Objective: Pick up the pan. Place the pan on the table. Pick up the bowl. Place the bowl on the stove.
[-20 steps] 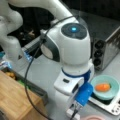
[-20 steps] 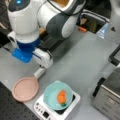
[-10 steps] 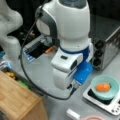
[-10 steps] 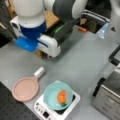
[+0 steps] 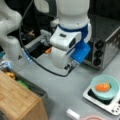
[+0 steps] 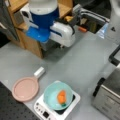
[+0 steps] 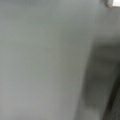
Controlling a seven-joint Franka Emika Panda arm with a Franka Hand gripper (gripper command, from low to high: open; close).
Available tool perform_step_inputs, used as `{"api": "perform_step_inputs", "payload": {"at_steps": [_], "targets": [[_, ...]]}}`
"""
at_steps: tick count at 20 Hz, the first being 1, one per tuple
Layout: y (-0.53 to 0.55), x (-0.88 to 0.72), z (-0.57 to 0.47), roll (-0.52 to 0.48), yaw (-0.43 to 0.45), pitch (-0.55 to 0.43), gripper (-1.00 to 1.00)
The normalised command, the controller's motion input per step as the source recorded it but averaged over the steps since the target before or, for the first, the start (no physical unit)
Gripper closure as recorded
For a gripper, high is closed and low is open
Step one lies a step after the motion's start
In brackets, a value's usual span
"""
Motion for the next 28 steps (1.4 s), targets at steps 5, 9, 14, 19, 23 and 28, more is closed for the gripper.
{"api": "perform_step_inputs", "payload": {"at_steps": [5,9,14,19,23,28], "targets": [[0.25,-0.69,0.01,0.069,-0.129,-0.153,-1.00],[0.23,-0.68,-0.03,0.076,-0.111,-0.190,-1.00],[0.18,-0.54,-0.07,0.085,-0.107,-0.180,-1.00],[0.14,-0.24,-0.04,0.060,-0.115,-0.100,-1.00],[0.11,-0.05,0.06,0.042,-0.086,-0.027,-1.00],[0.06,0.03,0.03,0.027,-0.047,-0.019,-1.00]]}}
